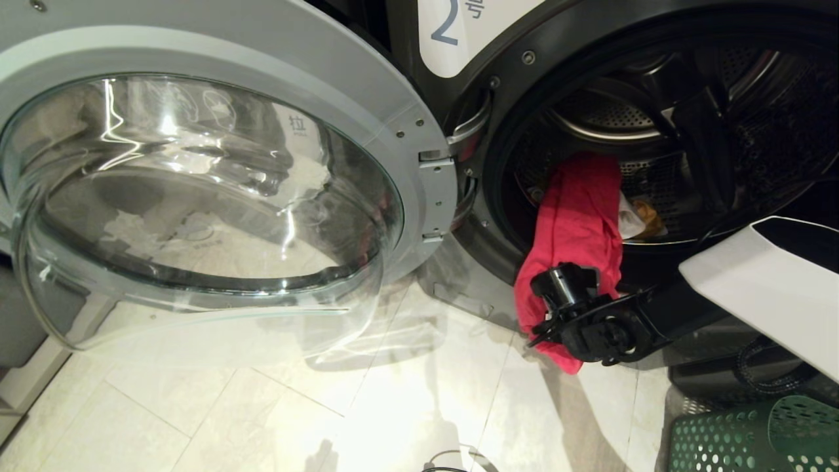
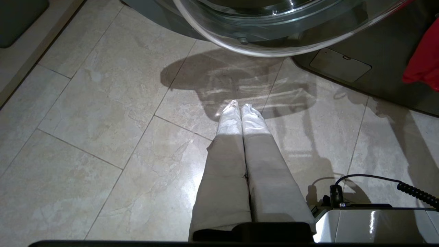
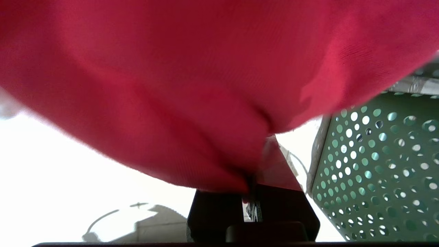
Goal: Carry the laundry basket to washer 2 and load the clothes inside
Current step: Place the clothes into the washing machine
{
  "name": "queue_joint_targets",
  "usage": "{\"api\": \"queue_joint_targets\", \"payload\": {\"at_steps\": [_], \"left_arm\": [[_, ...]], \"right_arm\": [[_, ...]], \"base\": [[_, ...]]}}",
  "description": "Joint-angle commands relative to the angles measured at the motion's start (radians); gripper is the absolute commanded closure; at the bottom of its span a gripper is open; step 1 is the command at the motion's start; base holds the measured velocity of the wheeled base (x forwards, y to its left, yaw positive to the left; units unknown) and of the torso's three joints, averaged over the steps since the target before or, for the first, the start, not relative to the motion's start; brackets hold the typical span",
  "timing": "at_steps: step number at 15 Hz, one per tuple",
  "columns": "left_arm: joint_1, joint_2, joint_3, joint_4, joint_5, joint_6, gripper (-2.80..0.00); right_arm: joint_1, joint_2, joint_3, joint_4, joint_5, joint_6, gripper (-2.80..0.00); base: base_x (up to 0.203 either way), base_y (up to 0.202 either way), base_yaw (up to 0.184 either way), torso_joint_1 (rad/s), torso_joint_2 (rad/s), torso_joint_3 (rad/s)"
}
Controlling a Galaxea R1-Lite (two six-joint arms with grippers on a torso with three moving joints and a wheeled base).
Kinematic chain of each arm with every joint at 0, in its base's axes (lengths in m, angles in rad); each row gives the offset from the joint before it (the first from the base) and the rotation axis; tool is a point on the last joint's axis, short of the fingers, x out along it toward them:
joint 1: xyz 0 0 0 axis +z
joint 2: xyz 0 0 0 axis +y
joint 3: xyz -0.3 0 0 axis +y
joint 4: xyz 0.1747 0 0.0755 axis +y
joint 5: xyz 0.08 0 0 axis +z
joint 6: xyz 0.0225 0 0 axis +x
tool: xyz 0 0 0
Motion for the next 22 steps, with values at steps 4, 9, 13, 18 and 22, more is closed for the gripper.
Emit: {"api": "queue_joint_targets", "payload": {"at_steps": [4,9,13,18,22], "left_arm": [[0.000,0.000,0.000,0.000,0.000,0.000,0.00],[0.000,0.000,0.000,0.000,0.000,0.000,0.00],[0.000,0.000,0.000,0.000,0.000,0.000,0.00],[0.000,0.000,0.000,0.000,0.000,0.000,0.00],[0.000,0.000,0.000,0.000,0.000,0.000,0.00]], "right_arm": [[0.070,-0.189,0.039,-0.005,-0.076,-0.036,0.00],[0.039,-0.237,-0.112,-0.011,-0.113,-0.199,0.00],[-0.033,-0.185,-0.302,-0.267,-0.106,-0.519,0.00],[-0.102,-0.113,-0.296,-0.868,0.221,-0.949,0.00],[-0.169,-0.030,-0.311,-1.180,0.455,-1.146,0.00]], "base": [[0.000,0.000,0.000,0.000,0.00,0.000],[0.000,0.000,0.000,0.000,0.00,0.000],[0.000,0.000,0.000,0.000,0.00,0.000],[0.000,0.000,0.000,0.000,0.00,0.000],[0.000,0.000,0.000,0.000,0.00,0.000]]}}
